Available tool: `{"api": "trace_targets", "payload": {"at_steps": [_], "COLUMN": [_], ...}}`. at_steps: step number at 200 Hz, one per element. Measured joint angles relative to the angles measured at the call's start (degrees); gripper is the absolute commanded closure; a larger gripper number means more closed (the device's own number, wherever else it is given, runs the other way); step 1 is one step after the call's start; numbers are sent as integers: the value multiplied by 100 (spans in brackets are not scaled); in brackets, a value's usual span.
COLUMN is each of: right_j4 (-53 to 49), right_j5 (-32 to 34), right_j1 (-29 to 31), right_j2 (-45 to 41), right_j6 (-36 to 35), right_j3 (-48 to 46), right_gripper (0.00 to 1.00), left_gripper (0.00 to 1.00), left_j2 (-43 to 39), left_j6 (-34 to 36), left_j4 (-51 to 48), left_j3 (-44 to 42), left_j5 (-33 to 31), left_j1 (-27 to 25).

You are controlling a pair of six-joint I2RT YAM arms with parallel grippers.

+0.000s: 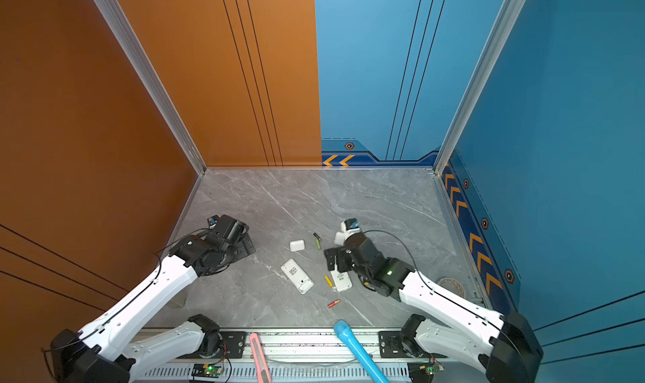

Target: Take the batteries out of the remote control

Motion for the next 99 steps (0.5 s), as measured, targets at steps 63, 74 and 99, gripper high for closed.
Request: {"api": "trace_targets", "payload": {"at_steps": [63, 74, 99], "right_j4": [509, 1193, 2643], "right_j5": [63, 232, 553], "right_j1": [-4771, -4780, -4391], "right_j2": [844, 1169, 1943], "right_j6": [-986, -1147, -1576], "right_j3": [-227, -636, -1401], "right_gripper": [0, 0, 0], "left_gripper": [2, 2, 2], "left_j2": [-361, -326, 267], "left_j6": [1919, 2507, 3620], "left_j4": [2793, 3838, 5818], "left_j3": [-1633, -2153, -2935], "left_j5": [-1198, -1303, -1318], "left_j1": [879, 1047, 1333]}}
